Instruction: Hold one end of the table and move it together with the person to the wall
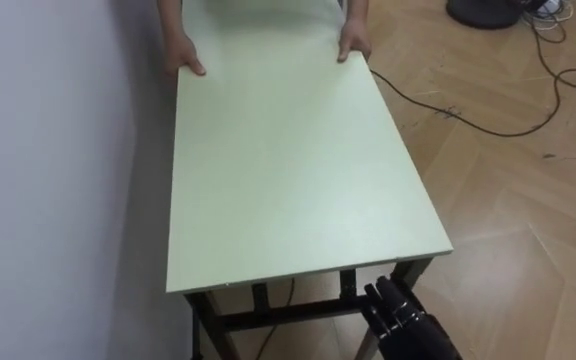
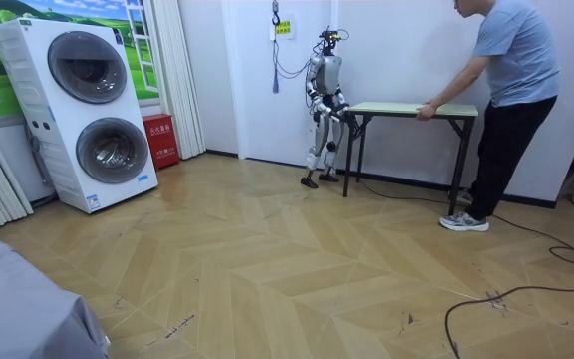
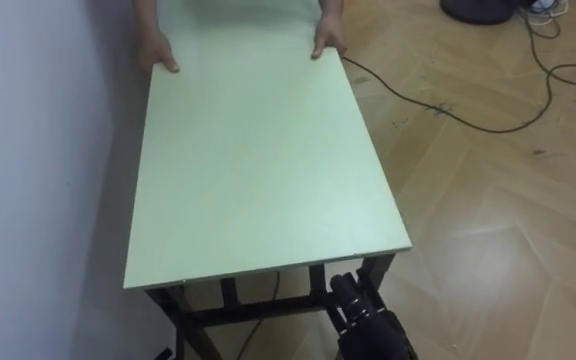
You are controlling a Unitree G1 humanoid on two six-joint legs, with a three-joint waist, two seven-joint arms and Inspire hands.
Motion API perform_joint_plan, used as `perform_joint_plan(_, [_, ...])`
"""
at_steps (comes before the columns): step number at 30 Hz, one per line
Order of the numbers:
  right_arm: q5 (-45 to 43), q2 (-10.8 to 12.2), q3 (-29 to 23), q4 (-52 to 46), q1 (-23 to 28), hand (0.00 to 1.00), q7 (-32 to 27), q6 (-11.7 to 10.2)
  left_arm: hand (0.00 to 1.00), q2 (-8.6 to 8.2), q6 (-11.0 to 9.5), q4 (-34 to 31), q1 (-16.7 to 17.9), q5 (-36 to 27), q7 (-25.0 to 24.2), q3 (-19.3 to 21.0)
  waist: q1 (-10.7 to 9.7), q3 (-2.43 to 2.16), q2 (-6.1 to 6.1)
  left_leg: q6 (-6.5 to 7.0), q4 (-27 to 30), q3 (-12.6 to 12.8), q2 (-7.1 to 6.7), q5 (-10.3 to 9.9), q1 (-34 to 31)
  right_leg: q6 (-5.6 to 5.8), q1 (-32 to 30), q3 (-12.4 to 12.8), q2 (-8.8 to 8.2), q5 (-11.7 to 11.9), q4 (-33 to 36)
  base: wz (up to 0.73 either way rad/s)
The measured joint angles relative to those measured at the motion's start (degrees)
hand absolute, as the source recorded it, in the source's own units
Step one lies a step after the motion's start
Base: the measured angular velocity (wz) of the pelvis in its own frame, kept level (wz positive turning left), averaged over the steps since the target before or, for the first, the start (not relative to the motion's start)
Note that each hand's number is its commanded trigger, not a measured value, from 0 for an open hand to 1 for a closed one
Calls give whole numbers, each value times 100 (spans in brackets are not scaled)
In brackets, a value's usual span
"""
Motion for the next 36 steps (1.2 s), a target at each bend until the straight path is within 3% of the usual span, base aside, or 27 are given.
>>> perform_joint_plan(5, [-247,-37,-1,429,-9,0,54,8,0,10,-5,115,-15,11,0,2,6,4,-5,0,-4,32,8,0,13,0,-6,-8,-1,0,-1,-3])
perform_joint_plan(14, [-1245,-82,-337,1740,-67,0,73,-53,0,12,-145,655,-97,865,38,273,4,28,-21,-8,-19,64,20,-5,35,0,-19,-31,2,0,-14,-6])
perform_joint_plan(23, [-1548,-92,-676,2765,-281,0,58,-37,0,-5,-144,1017,-57,1099,128,420,5,0,-86,-17,-8,35,16,-10,-2,-2,13,-184,-1,4,-91,1])
perform_joint_plan(29, [-2053,-103,-948,3383,-277,0,-238,19,0,-19,-80,1183,-40,1210,139,563,4,5,-117,-21,-53,58,19,-12,96,-2,67,-167,-1,4,-95,-1])
perform_joint_plan(36, [-2746,-64,-1143,3854,-262,0,-710,188,0,-96,-28,1375,-82,1906,301,898,0,9,-169,-38,-61,55,27,-22,125,-2,87,-210,6,4,-98,-2])
